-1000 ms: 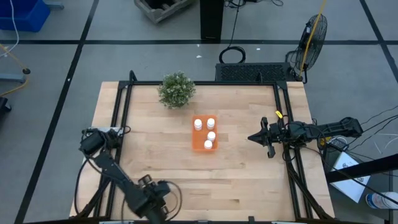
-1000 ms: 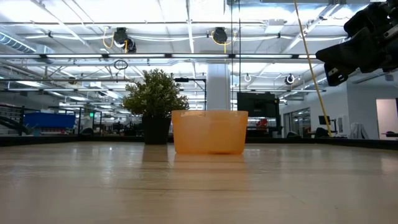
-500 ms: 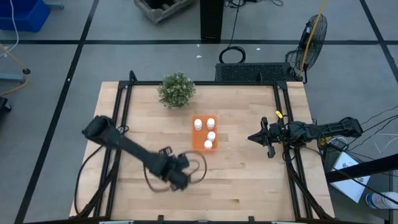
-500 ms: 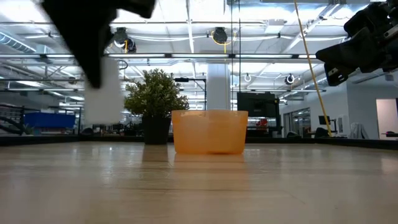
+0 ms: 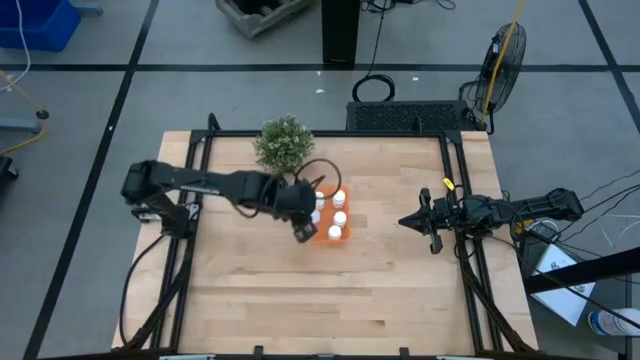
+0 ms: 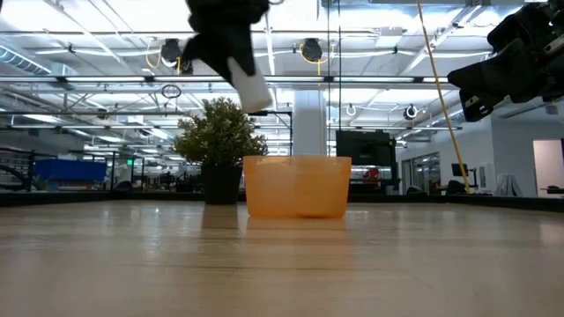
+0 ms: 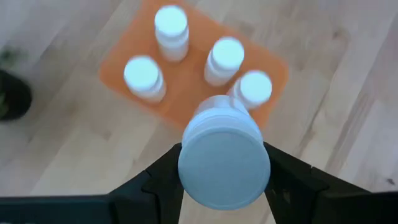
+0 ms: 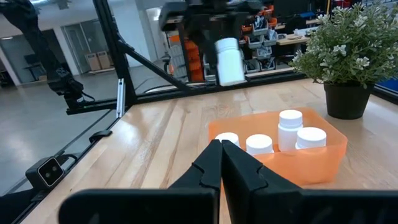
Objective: Pick and place pill bottles into a basket
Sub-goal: Put the white medicine bottle into the orange bin
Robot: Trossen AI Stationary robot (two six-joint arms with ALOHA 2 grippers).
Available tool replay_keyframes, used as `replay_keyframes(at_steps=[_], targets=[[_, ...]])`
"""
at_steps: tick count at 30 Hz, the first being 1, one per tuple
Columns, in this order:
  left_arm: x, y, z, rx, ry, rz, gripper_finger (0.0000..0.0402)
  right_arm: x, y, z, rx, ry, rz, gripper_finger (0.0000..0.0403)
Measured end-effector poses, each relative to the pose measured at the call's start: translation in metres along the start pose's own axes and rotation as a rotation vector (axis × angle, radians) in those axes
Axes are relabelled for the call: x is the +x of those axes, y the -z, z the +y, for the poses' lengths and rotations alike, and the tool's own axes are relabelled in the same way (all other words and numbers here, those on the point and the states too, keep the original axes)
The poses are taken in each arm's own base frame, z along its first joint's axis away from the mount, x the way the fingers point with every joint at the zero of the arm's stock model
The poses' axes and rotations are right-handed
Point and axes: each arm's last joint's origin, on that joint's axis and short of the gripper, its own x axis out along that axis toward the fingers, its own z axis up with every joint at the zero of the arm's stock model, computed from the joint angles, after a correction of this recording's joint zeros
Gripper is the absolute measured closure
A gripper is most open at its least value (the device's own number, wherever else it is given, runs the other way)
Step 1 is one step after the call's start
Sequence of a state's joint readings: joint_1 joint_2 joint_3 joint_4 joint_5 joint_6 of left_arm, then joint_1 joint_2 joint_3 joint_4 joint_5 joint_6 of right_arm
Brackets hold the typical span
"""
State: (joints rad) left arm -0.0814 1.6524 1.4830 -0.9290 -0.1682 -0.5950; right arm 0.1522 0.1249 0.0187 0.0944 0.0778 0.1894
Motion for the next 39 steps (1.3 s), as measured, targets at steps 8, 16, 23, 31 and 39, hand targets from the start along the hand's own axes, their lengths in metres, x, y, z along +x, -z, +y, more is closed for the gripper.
replay_keyframes(at_steps=[8, 16, 23, 31, 39], targets=[[0.022, -0.028, 0.029, -0.012, 0.030, -0.022, 0.0223, 0.000, 0.000, 0.000, 0.000, 0.000, -0.001, 0.0403], [0.057, -0.032, 0.033, -0.012, 0.000, 0.040, 0.0213, 0.000, 0.000, 0.000, 0.000, 0.000, -0.001, 0.0403], [0.089, -0.027, 0.030, 0.003, 0.010, 0.131, 0.0219, 0.000, 0.000, 0.000, 0.000, -0.001, -0.002, 0.0403], [0.117, -0.020, 0.030, 0.013, -0.013, 0.206, 0.0207, 0.000, 0.000, 0.000, 0.000, 0.000, -0.002, 0.0403], [0.128, -0.017, 0.031, 0.019, -0.007, 0.243, 0.0203, 0.000, 0.000, 0.000, 0.000, 0.000, 0.000, 0.0403]])
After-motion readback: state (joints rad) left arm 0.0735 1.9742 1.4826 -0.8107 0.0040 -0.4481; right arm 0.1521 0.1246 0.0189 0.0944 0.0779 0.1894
